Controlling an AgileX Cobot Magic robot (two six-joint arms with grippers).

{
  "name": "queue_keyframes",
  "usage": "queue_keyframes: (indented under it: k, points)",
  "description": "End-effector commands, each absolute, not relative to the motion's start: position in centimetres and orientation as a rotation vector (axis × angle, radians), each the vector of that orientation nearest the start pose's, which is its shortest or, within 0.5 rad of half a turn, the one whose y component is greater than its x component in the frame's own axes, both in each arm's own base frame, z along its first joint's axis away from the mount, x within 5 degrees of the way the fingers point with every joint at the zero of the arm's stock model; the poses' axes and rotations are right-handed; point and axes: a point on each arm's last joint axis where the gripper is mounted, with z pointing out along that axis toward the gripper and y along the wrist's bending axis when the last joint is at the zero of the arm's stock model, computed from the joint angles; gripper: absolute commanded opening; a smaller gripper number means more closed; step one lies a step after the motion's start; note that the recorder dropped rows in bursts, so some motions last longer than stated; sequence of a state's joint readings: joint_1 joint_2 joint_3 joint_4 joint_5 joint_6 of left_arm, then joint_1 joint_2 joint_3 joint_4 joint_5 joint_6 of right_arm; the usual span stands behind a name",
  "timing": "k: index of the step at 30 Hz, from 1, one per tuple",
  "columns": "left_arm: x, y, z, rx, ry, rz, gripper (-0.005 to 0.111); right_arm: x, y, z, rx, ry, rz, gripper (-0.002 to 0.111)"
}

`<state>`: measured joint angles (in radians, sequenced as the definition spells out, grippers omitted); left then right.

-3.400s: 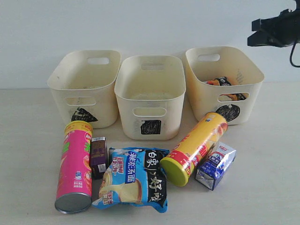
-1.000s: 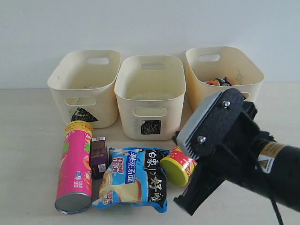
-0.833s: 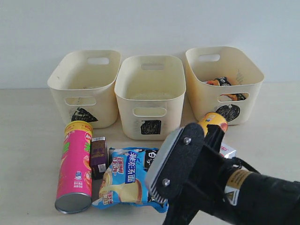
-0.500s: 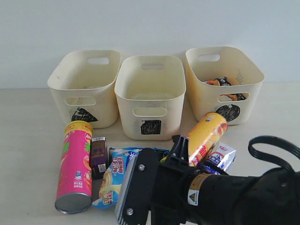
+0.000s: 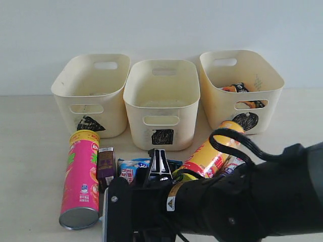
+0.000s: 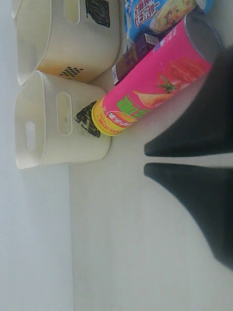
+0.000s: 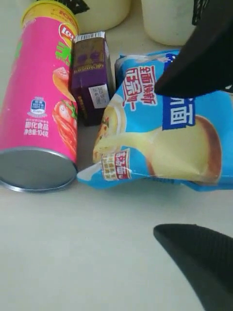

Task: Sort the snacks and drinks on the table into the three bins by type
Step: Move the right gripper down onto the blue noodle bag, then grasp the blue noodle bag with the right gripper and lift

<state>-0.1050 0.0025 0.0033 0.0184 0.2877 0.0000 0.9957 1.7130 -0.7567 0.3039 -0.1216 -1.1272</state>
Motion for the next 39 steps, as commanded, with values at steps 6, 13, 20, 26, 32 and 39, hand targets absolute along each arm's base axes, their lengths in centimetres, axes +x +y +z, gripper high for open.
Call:
queue_keyframes:
  k: [6, 13, 20, 26, 32, 39]
  points:
    - [5.4, -0.6, 18.7, 0.1, 1.766, -0.071, 0.004, 19.0, 28.7, 14.2, -1.864, 1.383, -0.001, 0.073]
    - [5.4, -0.6, 18.7, 0.1, 1.766, -0.071, 0.004, 19.9, 29.1, 12.9, -1.804, 1.347, -0.062, 0.086]
    - [5.4, -0.6, 18.7, 0.1, 1.766, -0.071, 0.004, 21.0, 28.6, 11.0, -1.753, 1.424, -0.191, 0.086]
    - [5.4, -0.6, 18.7, 0.1, 1.766, -0.071, 0.004, 22.7, 28.7, 10.3, -1.754, 1.557, -0.134, 0.085]
    - [5.4, -0.6, 18.7, 0.1, 1.766, -0.071, 0.004, 22.0, 28.7, 9.6, -1.925, 1.516, -0.095, 0.0]
    - [5.4, -0.6, 18.7, 0.1, 1.766, -0.071, 0.004, 22.1, 28.7, 10.4, -1.89, 1.511, -0.101, 0.0]
